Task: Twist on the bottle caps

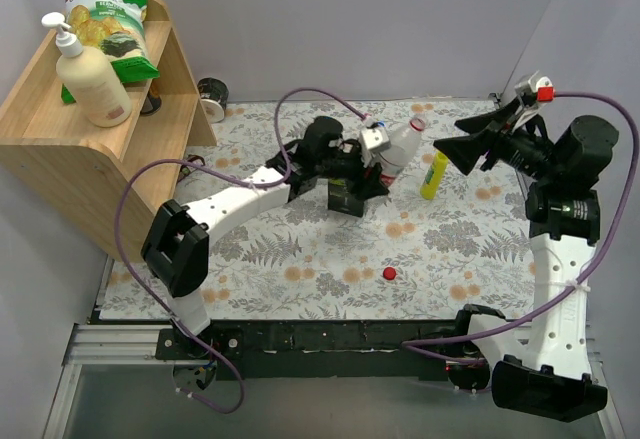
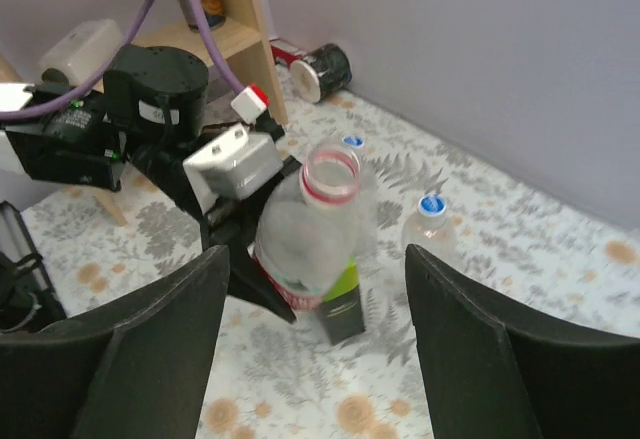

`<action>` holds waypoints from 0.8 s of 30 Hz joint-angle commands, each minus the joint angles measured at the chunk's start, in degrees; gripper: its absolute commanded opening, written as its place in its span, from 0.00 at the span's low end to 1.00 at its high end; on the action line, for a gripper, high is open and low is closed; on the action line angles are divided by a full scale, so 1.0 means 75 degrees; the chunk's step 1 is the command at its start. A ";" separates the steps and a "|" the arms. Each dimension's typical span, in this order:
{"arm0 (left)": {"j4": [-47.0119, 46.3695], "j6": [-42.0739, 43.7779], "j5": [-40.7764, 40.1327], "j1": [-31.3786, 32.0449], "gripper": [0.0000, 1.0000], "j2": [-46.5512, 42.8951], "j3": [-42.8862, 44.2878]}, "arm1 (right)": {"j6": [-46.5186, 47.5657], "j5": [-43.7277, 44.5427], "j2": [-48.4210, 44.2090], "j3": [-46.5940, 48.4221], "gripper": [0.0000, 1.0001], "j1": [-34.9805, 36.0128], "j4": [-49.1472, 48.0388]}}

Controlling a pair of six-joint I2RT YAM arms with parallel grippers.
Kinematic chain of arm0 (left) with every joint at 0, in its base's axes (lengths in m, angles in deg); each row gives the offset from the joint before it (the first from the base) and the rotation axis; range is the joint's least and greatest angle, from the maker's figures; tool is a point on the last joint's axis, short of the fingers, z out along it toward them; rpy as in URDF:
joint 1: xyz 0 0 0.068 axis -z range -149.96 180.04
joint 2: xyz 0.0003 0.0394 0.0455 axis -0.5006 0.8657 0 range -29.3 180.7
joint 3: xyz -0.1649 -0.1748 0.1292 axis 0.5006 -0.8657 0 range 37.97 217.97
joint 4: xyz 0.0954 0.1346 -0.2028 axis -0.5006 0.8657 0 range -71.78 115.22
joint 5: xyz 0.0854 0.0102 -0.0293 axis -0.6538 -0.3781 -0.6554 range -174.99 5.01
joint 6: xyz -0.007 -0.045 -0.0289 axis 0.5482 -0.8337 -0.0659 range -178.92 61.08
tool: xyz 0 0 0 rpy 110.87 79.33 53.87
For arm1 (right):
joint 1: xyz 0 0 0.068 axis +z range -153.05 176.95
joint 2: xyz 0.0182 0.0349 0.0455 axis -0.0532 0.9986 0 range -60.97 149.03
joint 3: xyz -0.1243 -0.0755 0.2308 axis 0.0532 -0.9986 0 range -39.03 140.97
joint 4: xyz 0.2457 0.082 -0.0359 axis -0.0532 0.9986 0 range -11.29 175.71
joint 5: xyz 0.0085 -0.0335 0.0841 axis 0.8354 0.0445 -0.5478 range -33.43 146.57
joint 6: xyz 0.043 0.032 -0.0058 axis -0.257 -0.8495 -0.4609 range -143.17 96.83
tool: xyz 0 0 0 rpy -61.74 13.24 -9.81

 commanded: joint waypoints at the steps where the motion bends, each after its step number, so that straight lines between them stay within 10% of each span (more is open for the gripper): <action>1: 0.0360 0.0008 0.0342 -0.1031 0.18 -0.1279 0.0022 | 0.0923 -0.0536 0.0541 0.1073 0.75 0.0030 0.0224; 7: 0.0782 0.0863 0.0098 -0.1536 0.00 -0.2404 -0.0422 | 0.4996 -0.1185 0.1372 0.0708 0.73 0.0754 0.2537; 11: 0.0817 0.0210 -0.0289 -0.2260 0.00 -0.3025 -0.1231 | 0.8632 0.1375 0.2323 0.0829 0.66 0.2932 0.5166; 24: 0.0993 -0.0695 0.0834 -0.3716 0.00 -0.4561 -0.3599 | 1.2738 0.3293 0.1973 -0.2782 0.65 0.5069 0.4958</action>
